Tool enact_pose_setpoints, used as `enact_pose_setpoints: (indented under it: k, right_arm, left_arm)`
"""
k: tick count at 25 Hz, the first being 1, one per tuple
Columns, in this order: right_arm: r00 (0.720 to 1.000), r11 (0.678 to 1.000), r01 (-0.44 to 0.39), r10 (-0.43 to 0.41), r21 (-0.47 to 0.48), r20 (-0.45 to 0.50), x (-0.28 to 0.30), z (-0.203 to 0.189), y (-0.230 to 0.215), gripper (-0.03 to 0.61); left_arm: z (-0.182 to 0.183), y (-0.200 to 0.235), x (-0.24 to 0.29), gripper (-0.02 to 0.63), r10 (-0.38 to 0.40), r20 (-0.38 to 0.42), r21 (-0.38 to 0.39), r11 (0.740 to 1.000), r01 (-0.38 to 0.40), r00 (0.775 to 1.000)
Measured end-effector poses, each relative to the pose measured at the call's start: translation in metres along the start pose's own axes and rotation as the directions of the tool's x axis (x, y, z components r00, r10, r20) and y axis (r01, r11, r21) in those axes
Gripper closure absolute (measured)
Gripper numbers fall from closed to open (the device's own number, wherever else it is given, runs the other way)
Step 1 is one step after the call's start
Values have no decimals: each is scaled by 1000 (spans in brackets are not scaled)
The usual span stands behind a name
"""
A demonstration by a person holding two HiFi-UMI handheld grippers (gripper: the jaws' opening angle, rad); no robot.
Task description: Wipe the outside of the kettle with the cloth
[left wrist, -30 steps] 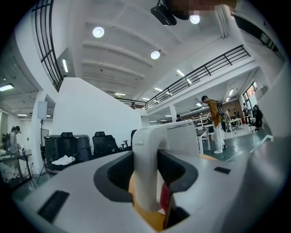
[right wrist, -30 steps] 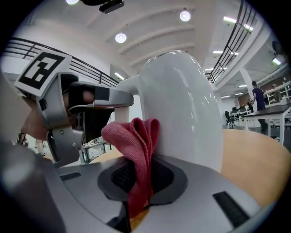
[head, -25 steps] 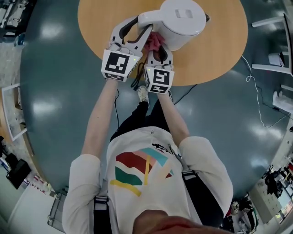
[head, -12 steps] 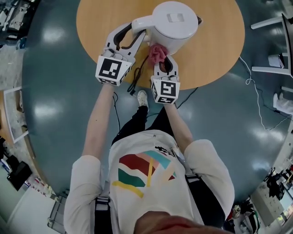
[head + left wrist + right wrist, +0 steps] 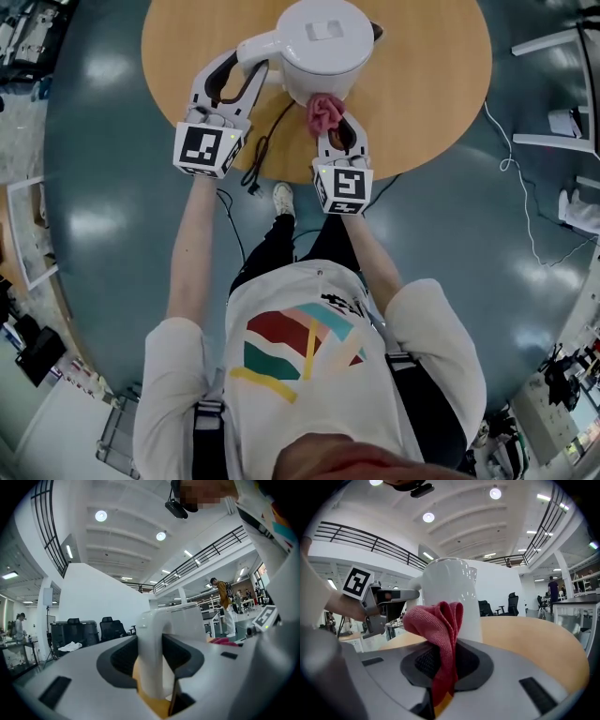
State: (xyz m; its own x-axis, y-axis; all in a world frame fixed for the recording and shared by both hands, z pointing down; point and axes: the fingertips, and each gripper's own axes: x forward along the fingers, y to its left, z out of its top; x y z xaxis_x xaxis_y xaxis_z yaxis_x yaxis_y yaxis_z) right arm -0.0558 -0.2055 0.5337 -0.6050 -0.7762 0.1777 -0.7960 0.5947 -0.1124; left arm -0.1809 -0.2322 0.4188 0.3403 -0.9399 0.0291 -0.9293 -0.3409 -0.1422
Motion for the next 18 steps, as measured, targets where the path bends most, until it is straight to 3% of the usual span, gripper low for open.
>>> enact_pose_setpoints:
  k: [6, 18]
  right_arm:
    - [999, 999, -30, 29, -41, -23, 6, 10, -40, 531]
    - [998, 1000, -25, 24, -9, -55, 40, 9, -95, 531]
  left_arm:
    - [6, -2, 13, 410, -4, -11, 17, 1000, 4, 1000]
    - [3, 6, 27, 410, -10, -22, 31, 999, 11, 1000]
